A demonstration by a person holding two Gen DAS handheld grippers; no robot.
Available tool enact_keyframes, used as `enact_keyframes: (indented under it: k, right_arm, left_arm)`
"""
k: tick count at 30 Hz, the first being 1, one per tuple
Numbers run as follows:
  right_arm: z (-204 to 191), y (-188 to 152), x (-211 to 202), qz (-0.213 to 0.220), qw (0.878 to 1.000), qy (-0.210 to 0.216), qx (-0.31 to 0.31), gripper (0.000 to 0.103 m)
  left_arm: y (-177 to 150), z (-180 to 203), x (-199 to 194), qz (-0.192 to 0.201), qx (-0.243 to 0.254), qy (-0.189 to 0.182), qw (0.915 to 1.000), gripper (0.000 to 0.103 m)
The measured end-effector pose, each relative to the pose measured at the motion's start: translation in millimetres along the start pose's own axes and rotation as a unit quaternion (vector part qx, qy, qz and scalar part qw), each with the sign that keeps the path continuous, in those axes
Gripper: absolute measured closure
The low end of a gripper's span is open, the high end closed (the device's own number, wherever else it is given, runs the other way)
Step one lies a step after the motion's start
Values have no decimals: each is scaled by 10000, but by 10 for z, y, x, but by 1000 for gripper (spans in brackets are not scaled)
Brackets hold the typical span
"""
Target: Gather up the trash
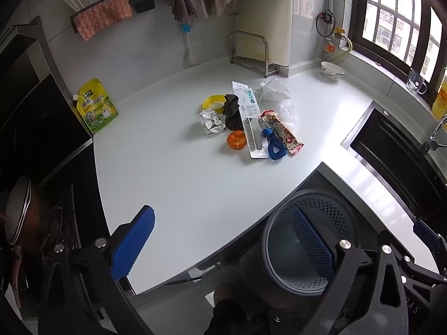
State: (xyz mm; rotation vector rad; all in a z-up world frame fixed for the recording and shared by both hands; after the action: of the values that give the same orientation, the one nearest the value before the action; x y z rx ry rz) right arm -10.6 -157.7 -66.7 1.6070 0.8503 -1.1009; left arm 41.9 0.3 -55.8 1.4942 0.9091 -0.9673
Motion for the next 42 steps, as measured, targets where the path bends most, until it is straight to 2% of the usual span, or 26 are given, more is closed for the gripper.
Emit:
enact_keyframes:
  k: [37,42]
  right_arm:
    - [37,-18,-50,55,10000,54,8,19]
    - [34,-22,-42,61,10000,53,4,19]
  left_arm:
    - [6,-190,-26,15,-10,8,10000,6]
    - [-7,-118,-26,22,4,15,10000,6]
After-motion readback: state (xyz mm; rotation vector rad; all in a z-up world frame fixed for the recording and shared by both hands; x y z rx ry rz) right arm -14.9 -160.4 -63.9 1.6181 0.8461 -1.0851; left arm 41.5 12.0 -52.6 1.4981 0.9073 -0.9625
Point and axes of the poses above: each gripper's, at about its wrist camera, not at the fingertips, and x roughly the way its jaws point, z to its right, y to its top, the point moved 7 cm from there along x, roughly the way its jaws point, and after that the axes turned 15 degrees about -z, right-handed, at the moved point
